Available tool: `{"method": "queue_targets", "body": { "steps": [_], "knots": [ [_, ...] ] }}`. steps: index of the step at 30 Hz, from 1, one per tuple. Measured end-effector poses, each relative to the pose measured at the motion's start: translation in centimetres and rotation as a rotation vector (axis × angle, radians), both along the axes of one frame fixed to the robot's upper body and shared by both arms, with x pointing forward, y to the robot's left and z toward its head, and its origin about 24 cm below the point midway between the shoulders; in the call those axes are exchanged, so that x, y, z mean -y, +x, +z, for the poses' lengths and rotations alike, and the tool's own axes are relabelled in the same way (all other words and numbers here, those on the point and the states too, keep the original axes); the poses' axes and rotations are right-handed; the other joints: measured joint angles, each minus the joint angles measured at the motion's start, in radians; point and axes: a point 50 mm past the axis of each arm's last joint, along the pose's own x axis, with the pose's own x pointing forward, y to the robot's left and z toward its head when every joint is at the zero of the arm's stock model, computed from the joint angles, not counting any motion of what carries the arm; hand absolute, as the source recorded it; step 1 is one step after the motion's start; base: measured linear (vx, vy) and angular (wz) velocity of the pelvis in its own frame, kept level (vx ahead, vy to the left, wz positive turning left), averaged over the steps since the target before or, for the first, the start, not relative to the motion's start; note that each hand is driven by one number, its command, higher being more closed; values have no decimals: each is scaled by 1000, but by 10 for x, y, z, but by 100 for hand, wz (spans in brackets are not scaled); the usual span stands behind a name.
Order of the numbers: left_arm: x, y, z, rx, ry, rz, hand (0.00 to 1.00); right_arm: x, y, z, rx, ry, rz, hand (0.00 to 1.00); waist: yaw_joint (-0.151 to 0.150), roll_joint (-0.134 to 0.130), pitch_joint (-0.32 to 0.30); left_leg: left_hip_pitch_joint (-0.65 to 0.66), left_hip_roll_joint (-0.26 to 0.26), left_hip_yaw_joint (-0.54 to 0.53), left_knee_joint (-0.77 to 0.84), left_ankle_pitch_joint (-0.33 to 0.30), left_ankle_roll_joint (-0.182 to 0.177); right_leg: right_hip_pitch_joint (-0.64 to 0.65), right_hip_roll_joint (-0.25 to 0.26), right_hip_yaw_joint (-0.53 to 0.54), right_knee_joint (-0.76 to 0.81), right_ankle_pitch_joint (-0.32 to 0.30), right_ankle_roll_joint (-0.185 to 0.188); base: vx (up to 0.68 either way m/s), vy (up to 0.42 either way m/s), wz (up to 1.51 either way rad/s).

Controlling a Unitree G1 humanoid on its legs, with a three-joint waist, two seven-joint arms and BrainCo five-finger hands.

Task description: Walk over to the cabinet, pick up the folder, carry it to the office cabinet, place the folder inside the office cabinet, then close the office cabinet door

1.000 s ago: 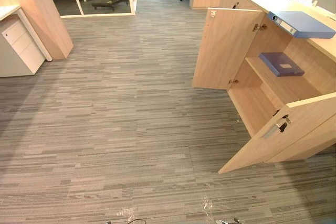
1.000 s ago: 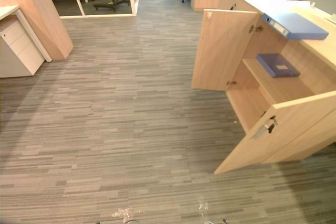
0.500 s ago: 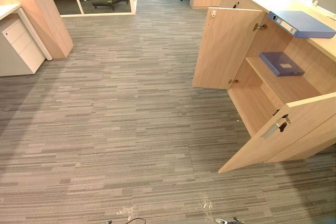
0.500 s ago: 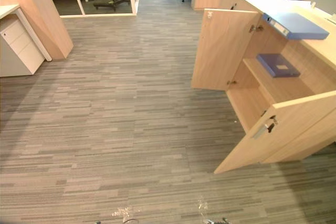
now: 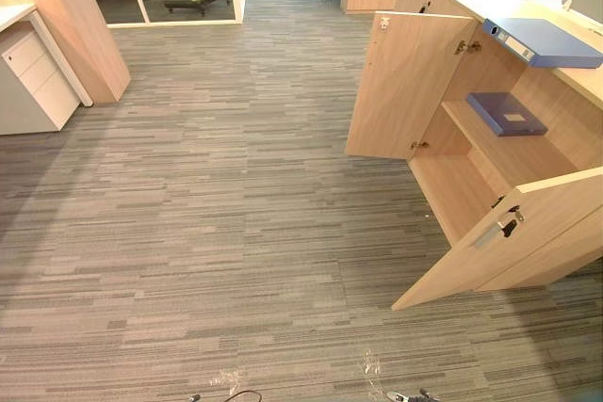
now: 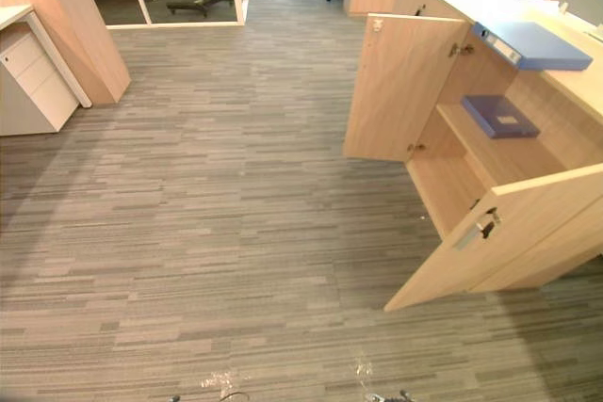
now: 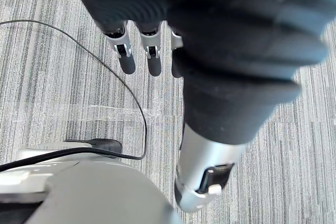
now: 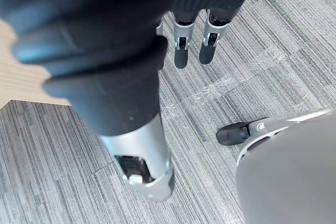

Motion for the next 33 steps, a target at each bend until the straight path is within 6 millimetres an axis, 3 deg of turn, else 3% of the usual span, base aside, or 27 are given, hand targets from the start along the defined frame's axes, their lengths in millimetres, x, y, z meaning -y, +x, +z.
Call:
{"method": "queue_targets", "body": {
  "steps": [9,15,16,18,19,20,22,24,26,27,29,30,31,33],
  "knots": [
    [-2,2,1,8,11,2,0,-2,0,0,1,4,0,0,0,-8,8,-4,-3,-5,10,0,2,2,-4,-4,5,0,0,0,0,1],
    [-5,13,4,62,24,67,0,-4,8,1,30,21,-54,0,1,-12,63,-77,-10,-20,163,-67,9,2,-15,-25,26,-12,-3,-57,20,11],
    [-5,14,5,74,22,91,0,-4,8,1,35,22,-76,0,2,-8,73,-102,-6,-19,218,-99,-1,3,-13,-28,41,-27,-12,-53,45,3],
    [-5,14,6,102,17,156,0,-3,9,2,49,20,-105,0,6,-3,90,-147,12,-6,341,-157,-56,3,-7,-30,67,-52,-26,-56,57,7],
    [-8,13,8,122,20,213,0,-3,12,2,62,16,-100,0,9,-6,97,-223,24,30,499,-171,-80,0,-8,-35,75,-64,-38,-64,66,12],
    [-9,19,10,160,20,254,0,-4,13,3,68,10,-95,0,11,-7,116,-320,41,66,701,-145,-75,6,-20,-38,100,-77,-42,-37,65,9],
    [-9,19,13,192,19,301,0,-3,15,4,72,3,-77,0,28,-13,128,-422,94,116,876,-184,-34,12,-46,-38,129,-99,-37,52,66,0],
    [-6,20,14,213,13,319,0,-4,16,4,73,1,-70,0,35,-16,128,-467,128,133,827,-198,-43,15,-86,-33,136,-114,-16,125,142,4],
    [-7,20,15,227,13,330,0,-5,17,4,73,5,-62,0,45,-15,126,-485,136,119,646,-179,-58,22,-131,-28,141,-134,16,190,239,4],
    [-5,20,16,235,15,341,0,-7,20,5,76,-2,-26,0,47,-14,126,-488,138,93,443,-125,-70,34,-174,-27,141,-154,48,310,336,8],
    [-3,19,16,236,19,347,0,-7,21,5,81,-10,-7,0,50,-7,121,-485,148,84,315,-75,-79,44,-199,-27,145,-172,79,366,415,0],
    [-2,17,15,231,30,357,0,-8,20,5,78,-18,3,0,57,4,114,-462,154,124,248,60,-115,60,-239,-23,147,-198,131,300,360,-18],
    [-3,19,17,241,37,357,0,-13,20,5,79,-8,1,0,68,-9,115,-455,144,159,256,95,-100,71,-264,-22,141,-203,136,508,499,-38],
    [-5,22,18,250,56,345,0,-19,28,6,105,2,3,0,75,-16,111,-456,125,203,326,69,-52,73,-298,-19,211,-196,135,458,355,-38]
  ]
}}
